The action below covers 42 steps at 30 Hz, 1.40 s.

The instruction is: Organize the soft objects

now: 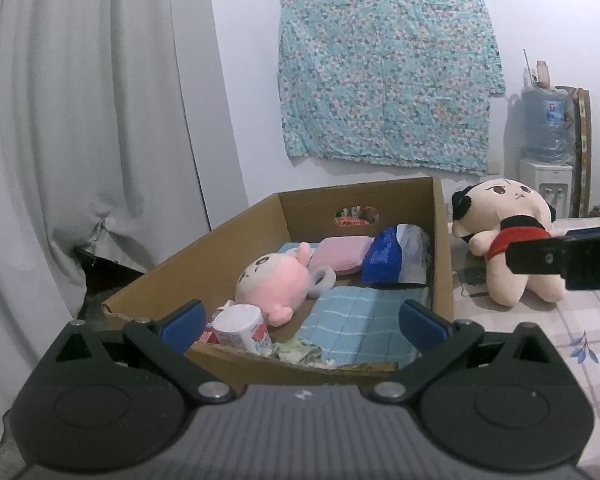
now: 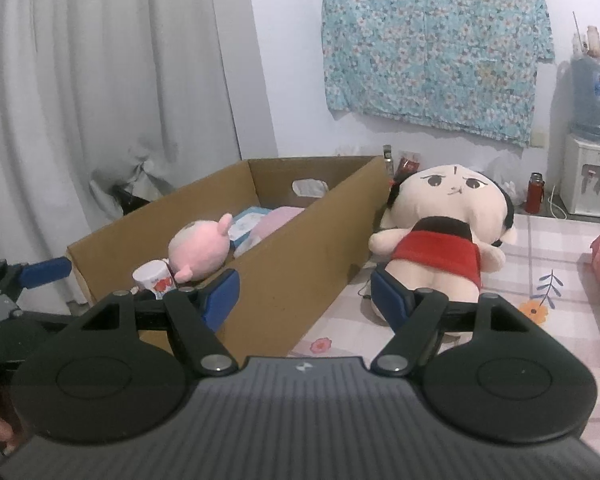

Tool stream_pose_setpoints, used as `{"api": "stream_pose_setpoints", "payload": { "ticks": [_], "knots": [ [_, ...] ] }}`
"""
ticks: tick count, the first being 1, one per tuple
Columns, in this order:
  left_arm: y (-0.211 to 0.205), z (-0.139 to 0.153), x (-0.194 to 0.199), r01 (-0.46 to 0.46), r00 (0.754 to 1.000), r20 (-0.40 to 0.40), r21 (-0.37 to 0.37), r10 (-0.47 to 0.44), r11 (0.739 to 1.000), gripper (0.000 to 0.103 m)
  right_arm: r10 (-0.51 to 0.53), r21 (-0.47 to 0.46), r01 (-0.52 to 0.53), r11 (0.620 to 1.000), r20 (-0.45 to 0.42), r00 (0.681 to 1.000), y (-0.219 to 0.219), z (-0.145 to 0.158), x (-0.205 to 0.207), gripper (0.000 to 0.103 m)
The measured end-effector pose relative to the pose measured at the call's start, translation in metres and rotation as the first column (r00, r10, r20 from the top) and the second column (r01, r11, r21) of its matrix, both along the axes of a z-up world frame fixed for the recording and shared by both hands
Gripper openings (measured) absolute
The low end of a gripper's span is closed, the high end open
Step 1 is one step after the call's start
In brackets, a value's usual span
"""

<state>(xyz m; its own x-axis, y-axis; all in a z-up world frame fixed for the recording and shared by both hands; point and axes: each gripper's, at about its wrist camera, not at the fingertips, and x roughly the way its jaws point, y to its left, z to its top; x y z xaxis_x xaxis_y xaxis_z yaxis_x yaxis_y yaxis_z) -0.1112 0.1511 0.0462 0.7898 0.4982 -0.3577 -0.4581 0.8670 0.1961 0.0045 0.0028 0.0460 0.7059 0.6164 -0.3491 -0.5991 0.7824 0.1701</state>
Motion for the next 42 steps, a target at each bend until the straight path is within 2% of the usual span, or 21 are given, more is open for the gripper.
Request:
{"api": "stream_pose_setpoints", "payload": {
  "ticks": [9, 18, 42],
  "knots": [
    [-0.0029, -0.001, 0.0024, 0.019, 1.0, 0.002, 0.007, -0.019, 1.0, 0.103, 0.002, -0.001, -0.002, 1.0, 0.009, 1.0, 0.0012, -0.0004, 0.0002, 0.073],
    [0.0015, -0.0017, 0.0018, -0.003, 1.0, 0.005, -0.014, 0.003, 1.0, 0.103, 0.006, -0.006, -0.006, 1.0, 0.024, 1.0, 0.0011, 0.0004, -0.0003, 0.073],
    [0.0023, -0.0005, 0.0008, -0.006, 1.0, -0.002, -0.002, 0.006, 1.0, 0.103, 0.024, -0.015, -0.023, 1.0, 0.027, 0.999, 0.0022, 0.0021, -0.0031, 0.074]
  ]
}}
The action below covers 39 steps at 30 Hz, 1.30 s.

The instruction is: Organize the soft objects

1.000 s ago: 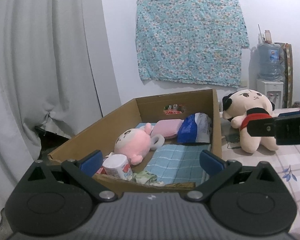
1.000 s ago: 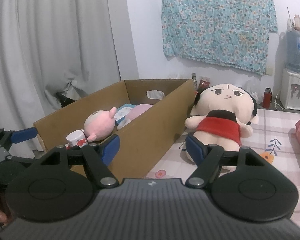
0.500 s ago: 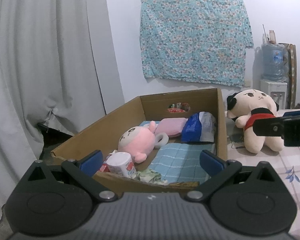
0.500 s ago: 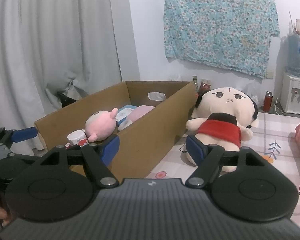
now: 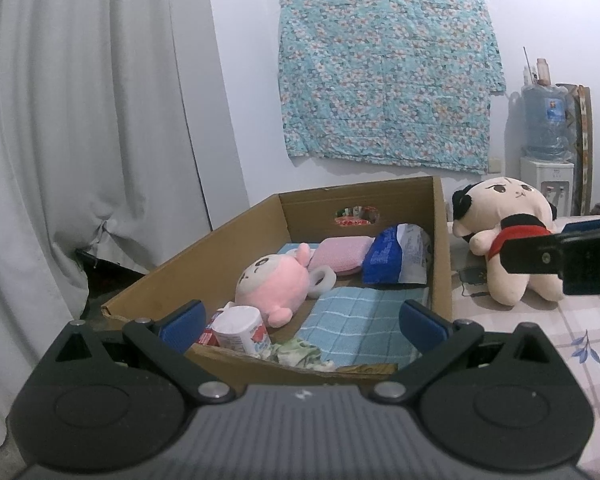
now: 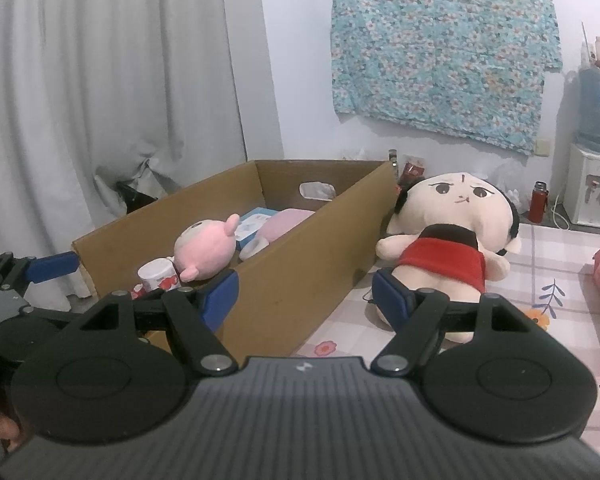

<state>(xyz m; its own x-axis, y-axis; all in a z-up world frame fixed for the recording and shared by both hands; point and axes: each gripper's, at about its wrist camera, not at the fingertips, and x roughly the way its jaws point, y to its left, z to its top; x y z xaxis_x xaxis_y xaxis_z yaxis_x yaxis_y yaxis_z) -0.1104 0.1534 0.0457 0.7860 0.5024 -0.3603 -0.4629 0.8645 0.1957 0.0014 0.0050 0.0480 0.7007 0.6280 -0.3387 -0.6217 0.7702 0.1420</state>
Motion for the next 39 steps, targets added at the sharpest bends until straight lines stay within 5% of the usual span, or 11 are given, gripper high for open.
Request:
{"api": "stream_pose_setpoints", "payload": {
  "ticks": [39],
  "knots": [
    [0.0028, 0.0013, -0.0019, -0.018, 1.0, -0.006, -0.003, 0.018, 1.0, 0.103, -0.014, 0.028, 0.014, 1.0, -0.006, 1.0, -0.006, 0.0016, 0.0023, 0.074]
  ]
}}
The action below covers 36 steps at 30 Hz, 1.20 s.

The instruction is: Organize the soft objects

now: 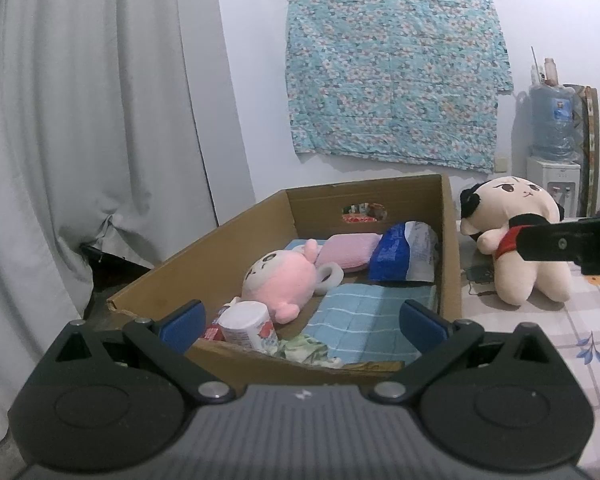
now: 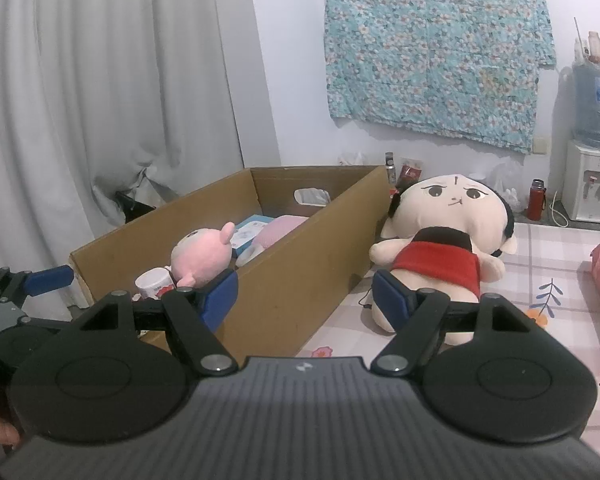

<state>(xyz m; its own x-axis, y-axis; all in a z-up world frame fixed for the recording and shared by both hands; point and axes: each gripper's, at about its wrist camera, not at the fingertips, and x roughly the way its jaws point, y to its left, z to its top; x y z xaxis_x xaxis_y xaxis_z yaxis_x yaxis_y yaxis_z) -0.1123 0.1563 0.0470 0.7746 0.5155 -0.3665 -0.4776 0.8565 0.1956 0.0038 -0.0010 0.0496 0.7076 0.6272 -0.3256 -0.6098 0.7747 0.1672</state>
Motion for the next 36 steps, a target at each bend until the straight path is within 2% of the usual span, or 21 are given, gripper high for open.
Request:
{"api": "stream_pose_setpoints", "payload": {
  "ticks": [20, 27, 36],
  "knots": [
    [-0.001, 0.0003, 0.0003, -0.001, 1.0, 0.002, 0.005, 0.001, 1.0, 0.103, 0.015, 0.017, -0.015, 1.0, 0.006, 1.0, -0.0002, 0.0007, -0.001, 0.074],
    [-0.0038, -0.0006, 0.0023, -0.057, 0.998, -0.001, 0.035, 0.058, 0.998, 0.103, 0.038, 0.047, -0.036, 0.998, -0.028, 0.999, 0.0023, 0.0026, -0.0008, 0.074],
    [-0.0042, -0.0004, 0.0033, -0.057, 0.998, -0.013, 0.022, 0.057, 0.998, 0.103, 0.054, 0.046, -0.052, 0.998, -0.033, 0.998, 0.0078, 0.0033, -0.007, 0.074]
  ]
}}
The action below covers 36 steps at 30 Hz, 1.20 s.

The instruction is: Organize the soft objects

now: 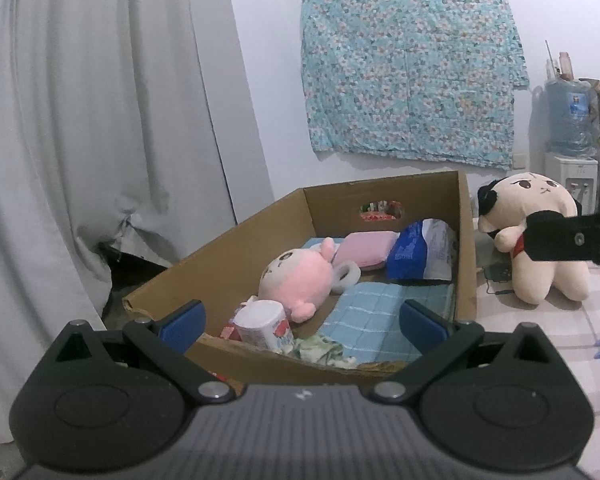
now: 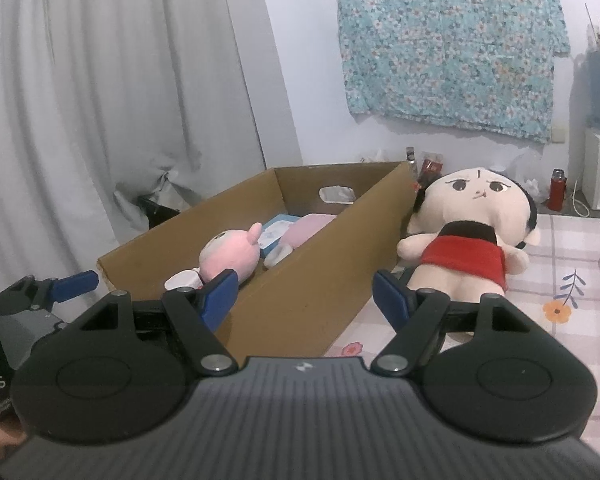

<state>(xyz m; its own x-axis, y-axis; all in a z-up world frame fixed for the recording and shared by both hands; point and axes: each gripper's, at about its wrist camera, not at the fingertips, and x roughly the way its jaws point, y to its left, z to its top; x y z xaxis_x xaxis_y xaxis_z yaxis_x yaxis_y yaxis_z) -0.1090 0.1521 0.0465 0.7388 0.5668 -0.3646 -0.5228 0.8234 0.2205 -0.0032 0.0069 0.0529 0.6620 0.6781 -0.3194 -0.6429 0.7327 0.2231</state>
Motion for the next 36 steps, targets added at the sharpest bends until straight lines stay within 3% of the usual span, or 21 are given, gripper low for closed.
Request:
{"api": "stream_pose_setpoints", "payload": {
  "ticks": [36],
  "knots": [
    [-0.0039, -0.0002, 0.0007, 0.002, 1.0, -0.004, -0.008, -0.002, 1.0, 0.103, -0.001, -0.008, 0.001, 1.0, -0.01, 1.0, -0.0053, -0.0028, 0.0034, 0.075]
  ]
}}
